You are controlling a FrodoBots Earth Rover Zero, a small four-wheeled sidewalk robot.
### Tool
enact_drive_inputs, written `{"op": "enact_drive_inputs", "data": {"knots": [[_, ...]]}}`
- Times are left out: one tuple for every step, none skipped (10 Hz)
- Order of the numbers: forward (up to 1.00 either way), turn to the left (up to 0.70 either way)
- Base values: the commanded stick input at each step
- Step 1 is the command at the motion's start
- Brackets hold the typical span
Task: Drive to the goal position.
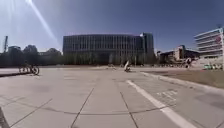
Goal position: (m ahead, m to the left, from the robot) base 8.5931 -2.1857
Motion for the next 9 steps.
{"op": "enact_drive_inputs", "data": {"knots": [[0.70, 0.00], [0.70, 0.00], [0.70, 0.00], [0.70, 0.00], [0.70, 0.00], [0.70, 0.00], [0.70, 0.00], [0.70, 0.00], [0.70, 0.00]]}}
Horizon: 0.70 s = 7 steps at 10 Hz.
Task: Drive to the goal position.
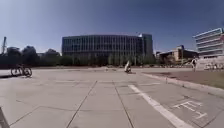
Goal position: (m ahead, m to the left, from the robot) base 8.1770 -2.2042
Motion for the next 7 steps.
{"op": "enact_drive_inputs", "data": {"knots": [[0.70, 0.00], [0.70, 0.00], [0.70, 0.00], [0.70, 0.00], [0.70, 0.00], [0.70, 0.00], [0.70, 0.00]]}}
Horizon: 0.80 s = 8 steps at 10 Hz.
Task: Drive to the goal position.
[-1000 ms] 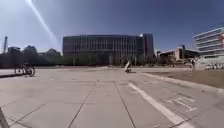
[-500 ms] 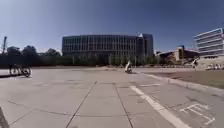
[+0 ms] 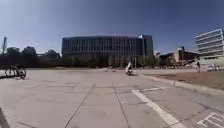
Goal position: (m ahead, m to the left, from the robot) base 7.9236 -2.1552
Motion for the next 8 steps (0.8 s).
{"op": "enact_drive_inputs", "data": {"knots": [[0.70, 0.00], [0.70, 0.00], [0.70, 0.00], [0.70, 0.00], [0.70, 0.00], [0.70, 0.00], [0.70, 0.00], [0.70, 0.00]]}}
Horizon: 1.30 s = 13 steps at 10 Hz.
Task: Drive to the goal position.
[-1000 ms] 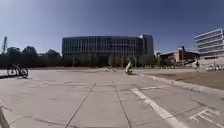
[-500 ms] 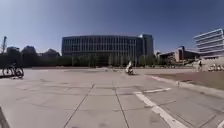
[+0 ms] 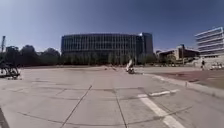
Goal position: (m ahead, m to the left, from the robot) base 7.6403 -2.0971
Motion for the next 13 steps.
{"op": "enact_drive_inputs", "data": {"knots": [[0.70, 0.00], [0.70, 0.00], [0.70, 0.00], [0.70, 0.00], [0.70, 0.00], [0.70, 0.00], [0.70, 0.00], [0.70, 0.00], [0.70, 0.00], [0.70, 0.00], [0.70, 0.00], [0.70, 0.00], [0.70, 0.00]]}}
